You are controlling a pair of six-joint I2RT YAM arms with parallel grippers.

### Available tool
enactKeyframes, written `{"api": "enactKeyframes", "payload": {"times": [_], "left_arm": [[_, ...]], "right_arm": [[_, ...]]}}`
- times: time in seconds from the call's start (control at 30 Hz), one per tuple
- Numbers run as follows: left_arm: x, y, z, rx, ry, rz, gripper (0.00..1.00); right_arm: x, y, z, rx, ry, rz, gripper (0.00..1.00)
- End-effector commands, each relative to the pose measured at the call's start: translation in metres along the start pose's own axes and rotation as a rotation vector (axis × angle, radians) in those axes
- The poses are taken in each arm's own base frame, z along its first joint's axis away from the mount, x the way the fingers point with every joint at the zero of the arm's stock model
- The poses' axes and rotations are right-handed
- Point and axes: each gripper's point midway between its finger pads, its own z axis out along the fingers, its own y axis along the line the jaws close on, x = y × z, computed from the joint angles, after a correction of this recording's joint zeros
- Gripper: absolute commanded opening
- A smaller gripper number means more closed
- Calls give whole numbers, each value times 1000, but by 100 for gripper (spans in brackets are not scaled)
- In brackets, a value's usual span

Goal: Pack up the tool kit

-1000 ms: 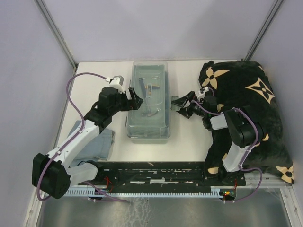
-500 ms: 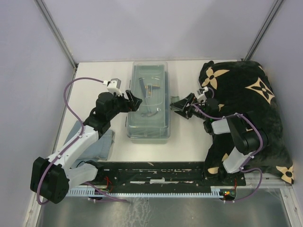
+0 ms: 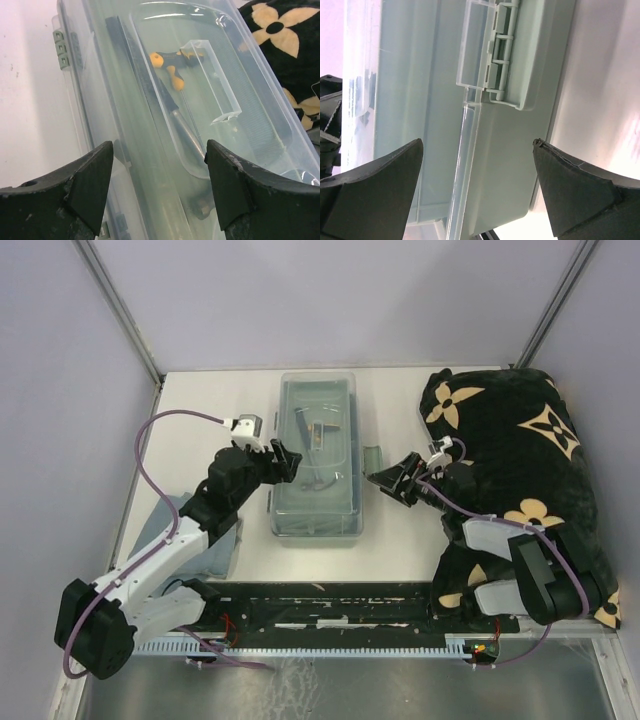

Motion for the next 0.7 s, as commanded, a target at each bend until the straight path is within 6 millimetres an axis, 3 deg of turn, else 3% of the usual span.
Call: {"api": "enactKeyframes", "payload": {"times": [0.0, 0.1, 0.23, 0.5, 0.67], "left_arm": [[108, 8, -30, 55, 343, 226, 24], [110, 4, -35, 75, 324, 273, 20], [118, -16, -42, 173, 303, 366, 18], [121, -19, -46, 177, 319, 451, 16], [125, -22, -49, 198, 317, 501, 14]], "right_arm": [[-2, 5, -11, -3, -43, -43, 99], [-1, 1, -19, 37, -61, -47, 99], [-3, 4, -29, 58, -84, -80, 99], [-15, -11, -58, 218, -200, -111, 99], [-17, -9, -56, 195, -175, -108, 99]]}}
